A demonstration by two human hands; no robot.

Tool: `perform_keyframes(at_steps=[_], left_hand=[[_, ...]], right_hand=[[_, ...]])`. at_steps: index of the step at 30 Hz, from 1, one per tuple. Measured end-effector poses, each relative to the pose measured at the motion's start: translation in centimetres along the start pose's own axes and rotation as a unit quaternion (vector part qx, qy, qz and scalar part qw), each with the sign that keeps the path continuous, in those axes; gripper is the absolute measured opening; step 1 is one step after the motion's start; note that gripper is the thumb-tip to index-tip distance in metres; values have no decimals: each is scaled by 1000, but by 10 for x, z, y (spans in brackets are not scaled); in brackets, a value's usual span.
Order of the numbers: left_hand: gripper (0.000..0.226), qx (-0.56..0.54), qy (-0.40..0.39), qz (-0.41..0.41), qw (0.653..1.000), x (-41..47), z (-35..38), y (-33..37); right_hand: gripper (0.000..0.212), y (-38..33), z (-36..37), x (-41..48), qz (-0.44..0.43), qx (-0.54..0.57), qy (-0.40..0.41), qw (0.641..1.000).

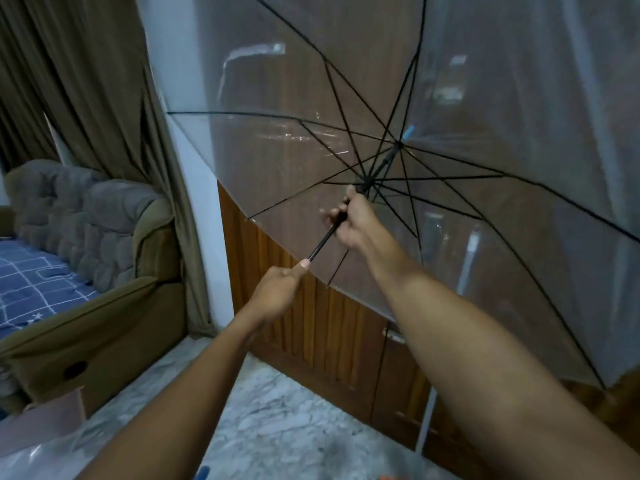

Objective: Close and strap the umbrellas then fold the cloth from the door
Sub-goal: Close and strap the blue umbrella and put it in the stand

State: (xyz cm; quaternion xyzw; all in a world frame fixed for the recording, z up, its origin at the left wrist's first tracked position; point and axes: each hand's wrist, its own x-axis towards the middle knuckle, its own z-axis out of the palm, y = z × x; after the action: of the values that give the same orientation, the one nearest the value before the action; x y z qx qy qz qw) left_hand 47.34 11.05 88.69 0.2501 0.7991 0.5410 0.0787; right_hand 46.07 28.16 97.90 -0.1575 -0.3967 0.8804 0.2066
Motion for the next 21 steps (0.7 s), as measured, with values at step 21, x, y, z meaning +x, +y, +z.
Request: perform_keyframes(at_steps=[21], left_hand=[[49, -324, -162, -107, 926, -83, 4, -5]], right_hand=[[36, 2, -13, -22, -1, -3, 14, 1000]])
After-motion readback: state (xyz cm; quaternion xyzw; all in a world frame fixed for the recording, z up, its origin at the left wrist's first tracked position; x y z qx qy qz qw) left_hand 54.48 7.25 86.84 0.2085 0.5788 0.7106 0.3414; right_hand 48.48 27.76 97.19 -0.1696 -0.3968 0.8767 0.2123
